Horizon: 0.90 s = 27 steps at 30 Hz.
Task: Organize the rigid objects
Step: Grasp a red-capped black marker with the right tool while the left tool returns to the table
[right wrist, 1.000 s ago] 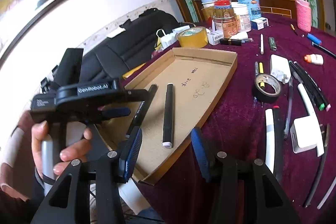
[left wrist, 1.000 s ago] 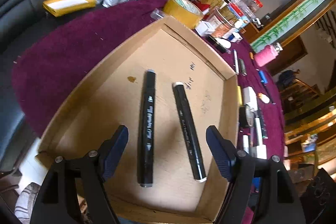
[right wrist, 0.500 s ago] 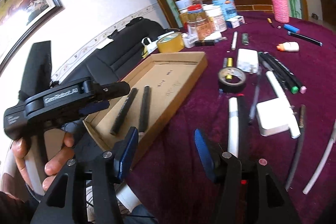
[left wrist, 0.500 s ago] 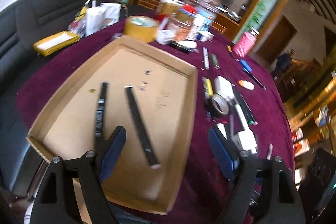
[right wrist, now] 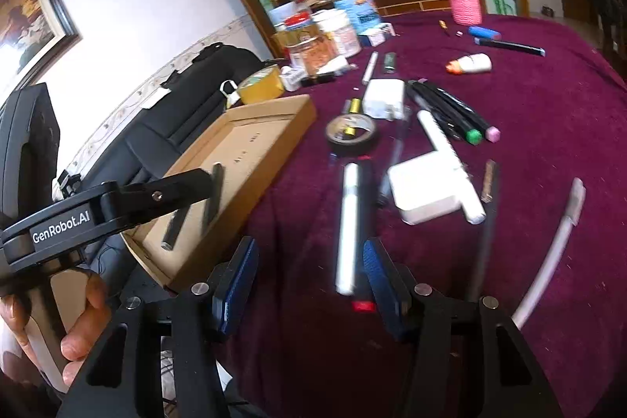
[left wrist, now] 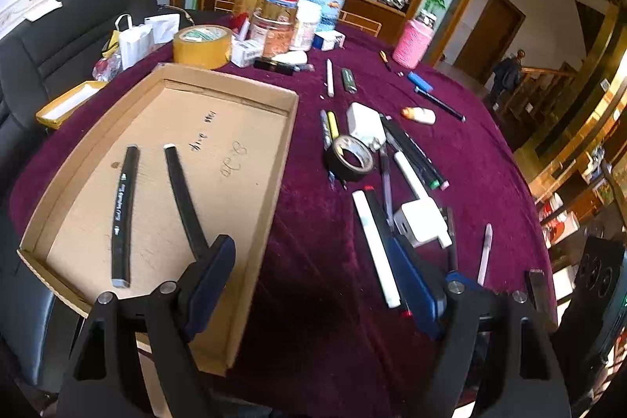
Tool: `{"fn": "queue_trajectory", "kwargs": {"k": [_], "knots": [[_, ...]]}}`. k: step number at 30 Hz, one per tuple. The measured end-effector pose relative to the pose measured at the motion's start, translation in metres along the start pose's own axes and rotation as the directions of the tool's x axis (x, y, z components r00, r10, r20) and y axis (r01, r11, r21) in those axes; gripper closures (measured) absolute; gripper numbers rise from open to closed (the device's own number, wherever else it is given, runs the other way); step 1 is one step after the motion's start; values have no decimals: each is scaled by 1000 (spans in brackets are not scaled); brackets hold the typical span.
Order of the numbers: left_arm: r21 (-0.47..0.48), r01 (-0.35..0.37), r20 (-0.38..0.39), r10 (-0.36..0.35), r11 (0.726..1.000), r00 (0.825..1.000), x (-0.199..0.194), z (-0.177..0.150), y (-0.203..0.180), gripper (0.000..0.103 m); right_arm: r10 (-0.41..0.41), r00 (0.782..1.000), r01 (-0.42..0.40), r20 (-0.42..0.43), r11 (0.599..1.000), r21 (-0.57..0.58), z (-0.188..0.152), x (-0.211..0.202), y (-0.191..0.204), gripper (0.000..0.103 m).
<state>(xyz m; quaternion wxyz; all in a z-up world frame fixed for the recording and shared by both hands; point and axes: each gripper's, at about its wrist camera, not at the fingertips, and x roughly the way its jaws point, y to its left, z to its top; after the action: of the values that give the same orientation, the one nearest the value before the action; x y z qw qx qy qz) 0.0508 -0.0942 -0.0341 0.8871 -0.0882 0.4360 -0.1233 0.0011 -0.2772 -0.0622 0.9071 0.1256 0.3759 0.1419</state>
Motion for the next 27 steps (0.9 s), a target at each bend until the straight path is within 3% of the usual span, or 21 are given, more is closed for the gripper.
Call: {"fn": "queue_trajectory", "kwargs": {"k": [14, 18, 20, 24, 27], "knots": [[70, 12, -73, -7, 997, 997, 22, -7, -25, 23, -41, 999, 42, -16, 995, 93, -1, -5, -43, 48], [56, 31, -60, -27, 998, 998, 21, -4, -25, 23, -90, 996, 91, -24, 995, 44, 12, 2, -41, 48], [40, 26, -60, -23, 999, 998, 23, -5, -21, 23, -72, 997, 74, -41, 997, 33, 12, 8, -39, 49], [21, 24, -70, -23, 999, 997, 22, -6, -10, 23, -66, 994, 66, -92, 998, 3, 6, 28, -31, 79], [17, 28, -57, -27, 999, 998, 17, 1, -5, 23, -81, 989, 80, -121, 997, -17, 10, 41, -27, 79]]}}
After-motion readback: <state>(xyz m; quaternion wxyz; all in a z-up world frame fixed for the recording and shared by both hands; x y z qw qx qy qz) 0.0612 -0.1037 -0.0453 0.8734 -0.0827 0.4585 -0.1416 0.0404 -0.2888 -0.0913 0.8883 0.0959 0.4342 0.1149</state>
